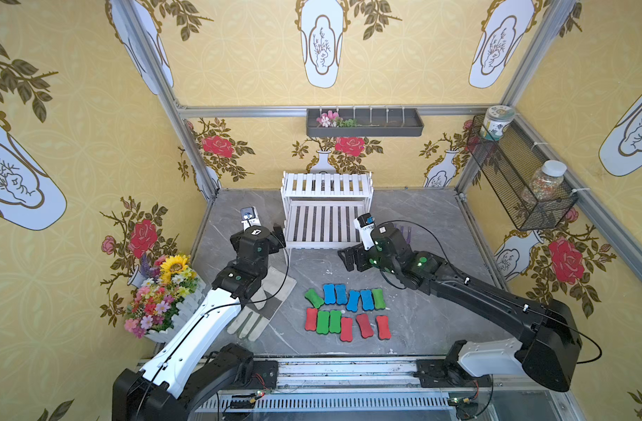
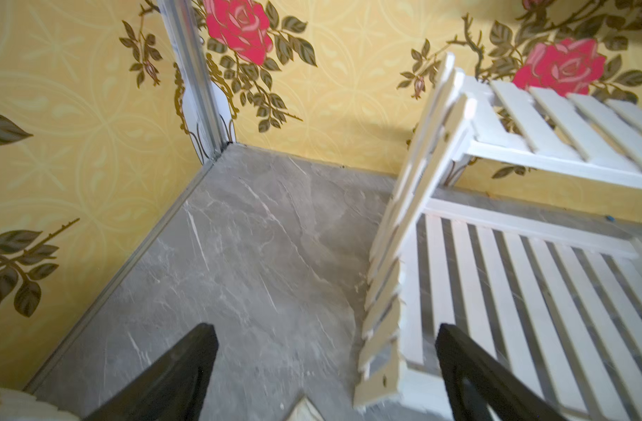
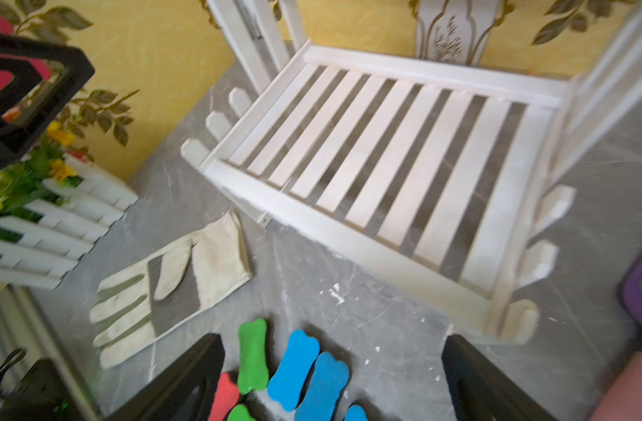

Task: Remove the whiteboard erasers from the shelf
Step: Reset both arms

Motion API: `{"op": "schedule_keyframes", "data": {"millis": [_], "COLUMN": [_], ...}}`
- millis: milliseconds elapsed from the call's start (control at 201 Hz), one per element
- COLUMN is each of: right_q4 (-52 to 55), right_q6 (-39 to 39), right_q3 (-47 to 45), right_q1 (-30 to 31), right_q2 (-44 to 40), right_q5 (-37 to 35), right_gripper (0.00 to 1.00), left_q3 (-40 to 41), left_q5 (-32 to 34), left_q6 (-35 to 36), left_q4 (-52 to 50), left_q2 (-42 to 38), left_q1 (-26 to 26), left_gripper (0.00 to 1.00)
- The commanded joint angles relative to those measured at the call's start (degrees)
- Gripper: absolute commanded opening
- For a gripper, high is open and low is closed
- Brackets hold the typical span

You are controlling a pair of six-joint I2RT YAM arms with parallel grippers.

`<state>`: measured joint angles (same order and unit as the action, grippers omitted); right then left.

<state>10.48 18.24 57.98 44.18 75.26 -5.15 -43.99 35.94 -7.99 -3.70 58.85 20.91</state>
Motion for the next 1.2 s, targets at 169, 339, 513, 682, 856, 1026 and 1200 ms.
{"op": "schedule_keyframes", "data": {"millis": [169,339,513,682,856,1026,1200], "right_q4": [-8.9,-10.3,-10.9,-11.4,-11.5,-10.6,-10.9], "right_q6": [2.5,3.0,3.6,3.2,2.1,1.4,1.4], "right_q3": [-5.3,-6.8,-8.4,-9.5,-10.5,-9.4,-9.6], "right_q1": [-5.6,-8.4,-10.7,-12.4,-12.5,-12.7,-13.3], "right_q2": [-4.6,-6.8,-8.3,-10.1,-11.5,-9.8,-9.4], "right_q5": [-9.6,-13.0,-15.1,-16.5,-18.5,-18.1,-17.7], "right_gripper": [0.97,0.97,0.97,0.97,0.97,0.97,0.97], "left_q3": [10.5,19.8,20.9,22.3,22.8,20.0,22.2], "left_q5": [-11.0,-12.9,-16.6,-18.3,-17.1,-21.4,-22.7], "left_q6": [8.7,12.6,8.3,7.7,8.6,9.9,8.9], "left_q4": [27.4,38.6,44.6,46.9,45.2,38.3,40.8], "left_q2": [11.8,13.7,14.6,13.7,12.4,14.0,16.6], "left_q1": [-14.0,-16.2,-17.7,-17.7,-18.3,-18.4,-18.4], "left_gripper": [0.99,0.99,0.99,0.99,0.99,0.99,0.99]}}
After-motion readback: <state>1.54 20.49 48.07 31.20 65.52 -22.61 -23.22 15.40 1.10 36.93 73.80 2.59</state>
